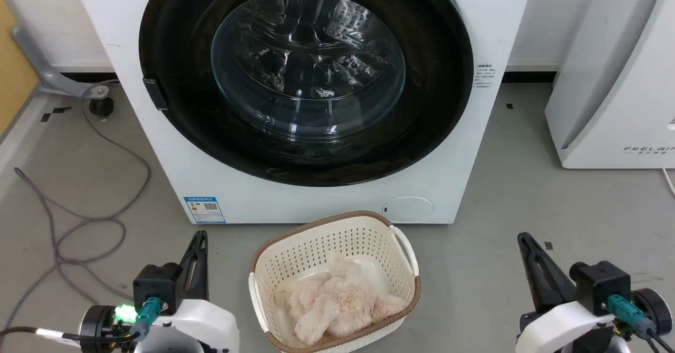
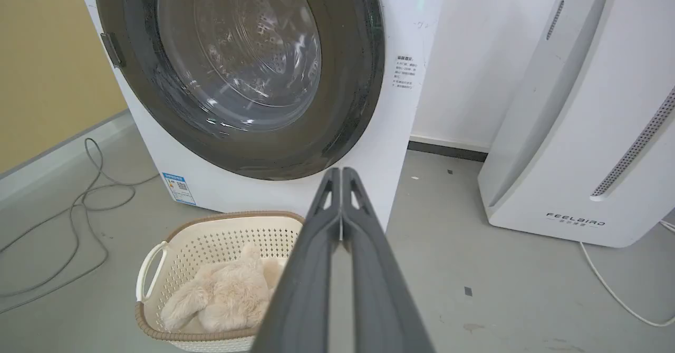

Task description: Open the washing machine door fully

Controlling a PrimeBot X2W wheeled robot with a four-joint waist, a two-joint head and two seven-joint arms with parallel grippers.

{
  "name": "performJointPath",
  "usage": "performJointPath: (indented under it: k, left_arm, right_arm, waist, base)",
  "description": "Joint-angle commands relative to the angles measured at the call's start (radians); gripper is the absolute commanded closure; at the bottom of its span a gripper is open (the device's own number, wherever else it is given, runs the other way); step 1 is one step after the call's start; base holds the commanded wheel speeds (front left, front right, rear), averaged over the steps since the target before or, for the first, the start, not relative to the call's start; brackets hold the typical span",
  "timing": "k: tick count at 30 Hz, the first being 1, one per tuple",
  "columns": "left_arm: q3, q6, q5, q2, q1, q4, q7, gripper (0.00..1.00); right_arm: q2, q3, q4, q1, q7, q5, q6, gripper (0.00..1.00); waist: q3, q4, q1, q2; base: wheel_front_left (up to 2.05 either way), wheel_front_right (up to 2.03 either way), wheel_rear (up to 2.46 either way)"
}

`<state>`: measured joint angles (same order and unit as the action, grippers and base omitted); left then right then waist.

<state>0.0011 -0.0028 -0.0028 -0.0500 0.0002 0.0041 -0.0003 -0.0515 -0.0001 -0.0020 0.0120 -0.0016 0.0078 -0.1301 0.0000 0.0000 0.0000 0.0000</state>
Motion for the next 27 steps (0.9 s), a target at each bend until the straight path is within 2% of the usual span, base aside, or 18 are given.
performJointPath:
  k: [1, 26, 27]
  left_arm:
    - [-0.001, 0.003, 0.003, 0.000, 0.000, -0.004, 0.000, 1.00]
    - [-0.001, 0.003, 0.003, 0.000, 0.000, -0.004, 0.000, 1.00]
    - [0.000, 0.000, 0.000, 0.000, 0.000, 0.000, 0.000, 0.00]
  right_arm:
    - [0.001, 0.000, 0.002, -0.012, 0.002, -0.008, -0.001, 1.00]
    - [0.001, 0.000, 0.002, -0.012, 0.002, -0.008, -0.001, 1.00]
    - [0.000, 0.000, 0.000, 0.000, 0.000, 0.000, 0.000, 0.00]
  waist:
    - [0.000, 0.000, 0.0000, 0.0000]
    - [0.000, 0.000, 0.0000, 0.0000]
    - [0.000, 0.000, 0.0000, 0.0000]
  base:
    - [0.00, 0.00, 0.00]
    - [0.00, 0.00, 0.00]
    - [0.00, 0.00, 0.00]
